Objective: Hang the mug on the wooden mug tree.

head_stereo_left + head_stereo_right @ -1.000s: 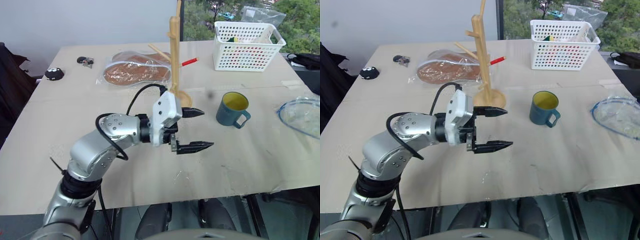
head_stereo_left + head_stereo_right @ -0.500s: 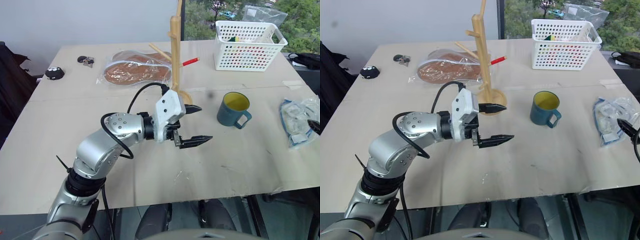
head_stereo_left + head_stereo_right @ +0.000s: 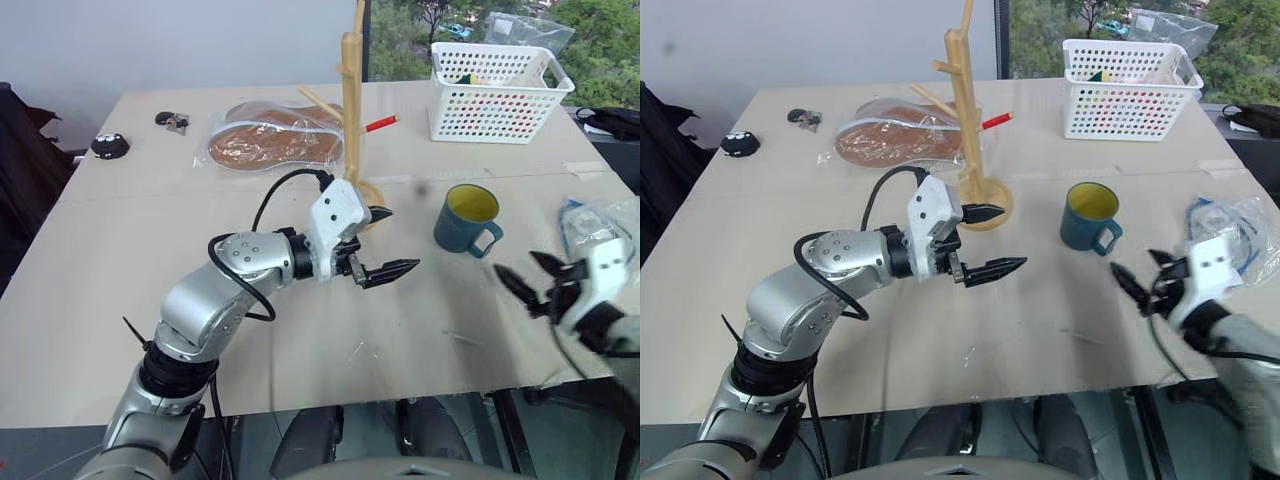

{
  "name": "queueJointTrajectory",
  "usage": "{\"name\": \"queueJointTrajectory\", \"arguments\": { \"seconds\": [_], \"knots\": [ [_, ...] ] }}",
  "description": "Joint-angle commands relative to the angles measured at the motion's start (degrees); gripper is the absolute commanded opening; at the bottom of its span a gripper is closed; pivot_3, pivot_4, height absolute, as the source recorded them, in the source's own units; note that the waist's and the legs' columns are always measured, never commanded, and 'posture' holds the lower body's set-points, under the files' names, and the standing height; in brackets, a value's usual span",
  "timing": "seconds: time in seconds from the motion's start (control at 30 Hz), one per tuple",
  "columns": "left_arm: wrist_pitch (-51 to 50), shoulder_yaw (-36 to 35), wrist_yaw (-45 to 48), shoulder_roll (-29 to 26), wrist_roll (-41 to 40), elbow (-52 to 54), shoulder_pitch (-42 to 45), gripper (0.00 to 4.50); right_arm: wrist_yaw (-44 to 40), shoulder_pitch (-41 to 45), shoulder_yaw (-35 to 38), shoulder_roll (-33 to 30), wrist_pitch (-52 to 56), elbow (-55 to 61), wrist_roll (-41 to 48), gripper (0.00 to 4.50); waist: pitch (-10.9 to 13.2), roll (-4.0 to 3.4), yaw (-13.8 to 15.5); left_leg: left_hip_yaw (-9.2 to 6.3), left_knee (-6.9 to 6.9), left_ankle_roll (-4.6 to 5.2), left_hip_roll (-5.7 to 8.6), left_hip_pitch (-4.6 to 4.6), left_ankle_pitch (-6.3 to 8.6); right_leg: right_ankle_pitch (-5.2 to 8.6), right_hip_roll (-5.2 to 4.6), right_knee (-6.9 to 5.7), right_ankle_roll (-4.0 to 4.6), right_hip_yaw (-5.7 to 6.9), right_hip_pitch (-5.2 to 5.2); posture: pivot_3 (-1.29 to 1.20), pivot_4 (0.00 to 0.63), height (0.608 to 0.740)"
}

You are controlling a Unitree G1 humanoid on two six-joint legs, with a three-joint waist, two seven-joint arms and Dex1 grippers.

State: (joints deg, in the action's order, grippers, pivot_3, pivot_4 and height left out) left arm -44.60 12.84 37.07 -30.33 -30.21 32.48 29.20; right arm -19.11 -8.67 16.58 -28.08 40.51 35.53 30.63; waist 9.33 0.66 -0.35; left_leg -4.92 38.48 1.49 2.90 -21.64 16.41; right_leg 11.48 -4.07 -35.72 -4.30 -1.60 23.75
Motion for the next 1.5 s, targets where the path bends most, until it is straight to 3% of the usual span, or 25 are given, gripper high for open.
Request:
{"name": "queueJointTrajectory", "arguments": {
  "seconds": [0.03, 0.27, 0.8, 0.97, 1.1, 1.33, 1.5],
  "knots": [
    [-0.28, 1.27, 0.01, -0.13, 0.45, 4.02, 0.65, 4.50, 8.74, 1.34, -3.69, 5.06, -2.66, 2.66, -6.42, 3.76, 0.00, 0.00, 0.05, 0.00, -0.01, -0.01, 0.00, 0.00, -0.01, 0.00, 0.00, 0.00, 0.00, 0.00, 0.00, 0.00, 0.150, 0.740],
    [-0.87, 1.81, 0.32, -0.20, 1.41, 3.41, 1.67, 4.50, 16.72, 6.06, -8.46, 13.61, -8.25, -3.40, -15.49, 3.76, -0.01, -0.02, -0.22, -0.06, -0.04, -0.14, 0.00, 0.03, -0.08, 0.00, 0.05, -0.07, 0.01, 0.02, 0.04, 0.00, 0.150, 0.740],
    [-2.96, 0.18, -1.64, 0.70, 1.31, 3.44, 3.19, 4.50, 16.84, 12.21, -9.83, 18.17, -20.01, -18.80, -22.09, 3.76, -0.01, -0.03, -0.44, -0.07, -0.07, -0.14, 0.02, 0.06, -0.08, 0.00, 0.06, -0.10, 0.02, 0.02, 0.05, 0.00, 0.150, 0.740],
    [-3.25, 0.10, -1.81, 0.72, 1.50, 3.63, 3.47, 4.50, 14.62, 13.39, -9.54, 17.88, -23.38, -22.09, -21.15, 2.20, -0.01, -0.03, -0.44, -0.07, -0.07, -0.14, 0.03, 0.05, -0.08, 0.00, 0.05, -0.09, 0.02, 0.02, 0.05, 0.00, 0.150, 0.740],
    [-3.35, -0.11, -1.85, 0.82, 1.54, 3.39, 3.94, 4.50, 12.00, 14.68, -8.97, 17.00, -25.92, -24.91, -20.32, 0.07, -0.01, -0.04, -0.47, -0.07, -0.07, -0.14, 0.03, 0.05, -0.09, 0.00, 0.06, -0.10, 0.02, 0.01, 0.05, 0.00, 0.150, 0.740],
    [-2.64, -1.12, -3.13, 1.88, 1.02, 3.75, 1.80, 4.50, 6.88, 17.09, -8.55, 14.12, -27.22, -27.99, -19.75, 0.02, 0.00, -0.05, -0.46, -0.06, -0.07, -0.14, 0.03, 0.06, -0.08, 0.00, 0.06, -0.09, 0.02, 0.01, 0.05, 0.00, 0.150, 0.740],
    [4.62, -4.72, -3.53, 3.56, 1.51, 4.35, -6.62, 4.50, -6.29, 23.81, -9.23, 5.67, -26.20, -30.12, -16.31, 0.02, 0.05, -0.13, -0.79, 0.01, -0.08, -0.13, 0.00, 0.09, -0.08, -0.01, 0.07, -0.09, 0.03, -0.06, 0.06, 0.00, 0.150, 0.740]
  ]
}}
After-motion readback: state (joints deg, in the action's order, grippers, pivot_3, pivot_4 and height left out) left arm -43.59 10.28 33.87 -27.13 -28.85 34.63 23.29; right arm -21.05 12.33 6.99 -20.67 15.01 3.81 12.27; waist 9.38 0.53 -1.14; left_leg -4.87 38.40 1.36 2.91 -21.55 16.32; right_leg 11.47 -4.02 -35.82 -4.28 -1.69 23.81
